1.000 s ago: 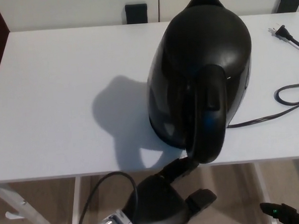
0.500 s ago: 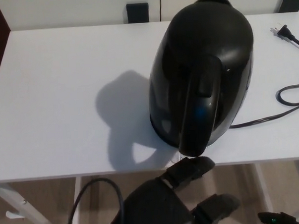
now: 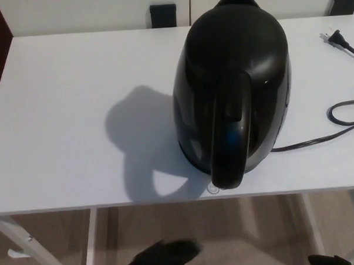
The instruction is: The robot walk towards a table in front and click the button on the base of the boilling pot using its left middle finger
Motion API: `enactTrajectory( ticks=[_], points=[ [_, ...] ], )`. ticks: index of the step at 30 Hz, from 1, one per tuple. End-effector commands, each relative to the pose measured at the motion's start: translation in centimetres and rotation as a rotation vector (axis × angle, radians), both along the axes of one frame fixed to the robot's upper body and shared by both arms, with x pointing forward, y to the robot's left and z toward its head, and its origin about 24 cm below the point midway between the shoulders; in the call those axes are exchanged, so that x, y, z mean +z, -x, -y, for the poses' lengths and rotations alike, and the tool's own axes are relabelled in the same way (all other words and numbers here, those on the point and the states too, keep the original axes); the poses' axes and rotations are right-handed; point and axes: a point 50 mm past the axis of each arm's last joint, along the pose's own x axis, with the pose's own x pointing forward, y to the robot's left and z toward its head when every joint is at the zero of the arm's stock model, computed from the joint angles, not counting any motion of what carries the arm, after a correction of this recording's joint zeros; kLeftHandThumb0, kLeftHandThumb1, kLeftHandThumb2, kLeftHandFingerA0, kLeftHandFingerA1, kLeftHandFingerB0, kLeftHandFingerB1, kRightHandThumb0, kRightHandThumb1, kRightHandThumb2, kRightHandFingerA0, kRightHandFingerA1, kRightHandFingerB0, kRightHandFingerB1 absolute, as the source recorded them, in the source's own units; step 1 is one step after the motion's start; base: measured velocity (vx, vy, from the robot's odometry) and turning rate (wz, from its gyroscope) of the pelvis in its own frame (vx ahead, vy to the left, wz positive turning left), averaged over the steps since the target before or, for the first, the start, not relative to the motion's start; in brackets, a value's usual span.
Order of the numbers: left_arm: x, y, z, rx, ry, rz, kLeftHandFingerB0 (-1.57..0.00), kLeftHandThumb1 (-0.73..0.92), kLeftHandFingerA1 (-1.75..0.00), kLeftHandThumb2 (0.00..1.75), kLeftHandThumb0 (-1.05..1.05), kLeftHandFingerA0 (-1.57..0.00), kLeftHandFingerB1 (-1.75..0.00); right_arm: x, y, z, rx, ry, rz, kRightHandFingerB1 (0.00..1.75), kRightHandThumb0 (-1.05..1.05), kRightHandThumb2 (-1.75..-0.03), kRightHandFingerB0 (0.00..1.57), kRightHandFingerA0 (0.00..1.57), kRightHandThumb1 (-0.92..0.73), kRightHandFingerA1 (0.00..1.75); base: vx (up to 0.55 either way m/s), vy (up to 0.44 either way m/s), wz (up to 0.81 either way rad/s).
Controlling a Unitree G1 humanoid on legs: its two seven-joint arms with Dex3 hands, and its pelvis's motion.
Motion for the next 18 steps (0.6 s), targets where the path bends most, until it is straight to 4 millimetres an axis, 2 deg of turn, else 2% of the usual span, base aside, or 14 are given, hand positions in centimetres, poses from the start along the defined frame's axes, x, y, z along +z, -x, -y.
enactTrajectory(
  ticks=[1, 6, 10, 16, 17, 18],
  points=[
    [-2.8, 2.0, -3.6, 0.076, -0.044, -0.178, -0.08, 0.64, -0.48, 0.99, -0.84, -0.29, -0.36, -0.1, 0.1, 0.5, -0.019, 0.036, -0.017, 0.51, -0.12, -0.86, 0.19, 0.49, -0.42, 0.64, 0.00, 0.000, 0.00],
    [-6.0, 2.8, -7.8, 0.245, -0.131, -0.303, -0.08, 0.67, -0.47, 0.96, -0.80, -0.28, -0.38, -0.4, 0.7, 0.8, -0.019, 0.053, -0.040, 0.50, -0.12, -0.87, 0.17, 0.46, -0.43, 0.62, 0.00, 0.000, 0.00],
    [-8.8, 2.4, -10.9, 0.401, -0.170, -0.341, -0.13, 0.68, -0.48, 0.95, -0.80, -0.31, -0.39, -0.8, 1.5, 0.7, -0.028, 0.047, -0.064, 0.51, -0.12, -0.87, 0.19, 0.46, -0.42, 0.63, 0.00, 0.000, 0.00],
    [-13.3, 0.3, -14.3, 0.675, -0.233, -0.396, -0.09, 0.66, -0.46, 0.94, -0.77, -0.28, -0.38, -0.9, 2.1, 1.0, -0.027, 0.051, -0.081, 0.50, -0.13, -0.87, 0.17, 0.46, -0.42, 0.63, 0.00, 0.000, 0.00],
    [-13.9, -0.2, -14.7, 0.724, -0.236, -0.419, -0.12, 0.83, -0.34, 0.65, -0.77, -0.30, -0.26, -0.9, 2.1, 1.1, -0.026, 0.055, -0.079, 0.50, -0.13, -0.87, 0.18, 0.47, -0.42, 0.63, 0.00, 0.000, 0.00],
    [-14.8, -1.2, -15.5, 0.818, -0.223, -0.461, 0.00, 0.47, -0.46, 1.05, -0.37, -0.02, -0.47, -0.8, 2.1, 1.2, -0.024, 0.058, -0.072, 0.51, -0.14, -0.86, 0.19, 0.50, -0.41, 0.65, 0.00, 0.000, 0.00]
  ],
)
